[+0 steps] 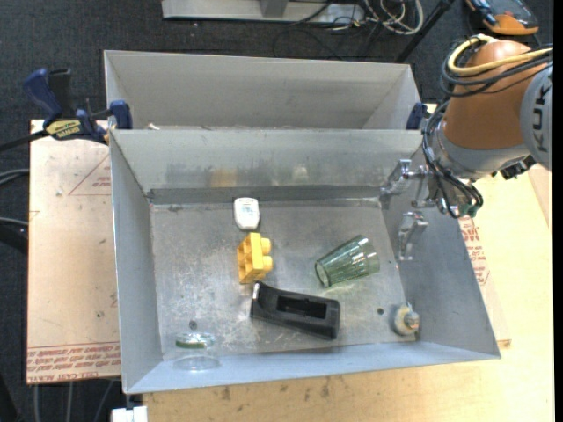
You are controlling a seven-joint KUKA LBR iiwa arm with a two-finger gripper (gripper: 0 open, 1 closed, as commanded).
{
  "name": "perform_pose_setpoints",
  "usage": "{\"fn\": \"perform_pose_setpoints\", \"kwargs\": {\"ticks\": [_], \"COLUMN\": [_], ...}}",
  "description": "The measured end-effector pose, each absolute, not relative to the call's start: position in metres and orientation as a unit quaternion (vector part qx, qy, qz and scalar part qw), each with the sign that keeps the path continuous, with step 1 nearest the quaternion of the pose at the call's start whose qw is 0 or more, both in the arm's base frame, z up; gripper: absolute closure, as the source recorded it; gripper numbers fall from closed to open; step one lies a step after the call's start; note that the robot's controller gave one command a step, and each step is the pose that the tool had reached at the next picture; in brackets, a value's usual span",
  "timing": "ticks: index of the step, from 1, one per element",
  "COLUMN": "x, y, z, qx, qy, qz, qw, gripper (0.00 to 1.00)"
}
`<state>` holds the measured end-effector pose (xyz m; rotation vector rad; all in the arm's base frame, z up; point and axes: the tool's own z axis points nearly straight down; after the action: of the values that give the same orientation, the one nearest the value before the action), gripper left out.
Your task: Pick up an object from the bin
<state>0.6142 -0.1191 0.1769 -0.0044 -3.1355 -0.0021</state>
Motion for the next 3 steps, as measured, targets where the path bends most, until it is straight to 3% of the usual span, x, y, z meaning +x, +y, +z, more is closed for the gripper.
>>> {"fn": "perform_pose_setpoints", "kwargs": {"ticks": [1,2,3], "x": [0.616,0.583,0.583], "y": [-0.119,-0.077,-0.077], "z": [0.182,0.094,0.094], "qx": [0.0,0.004,0.004], "qy": [-1.0,-1.0,-1.0], "qz": [0.0,0.006,0.006], "qw": [-0.001,-0.001,-0.002], "gripper": [0.0,1.0,1.0]}}
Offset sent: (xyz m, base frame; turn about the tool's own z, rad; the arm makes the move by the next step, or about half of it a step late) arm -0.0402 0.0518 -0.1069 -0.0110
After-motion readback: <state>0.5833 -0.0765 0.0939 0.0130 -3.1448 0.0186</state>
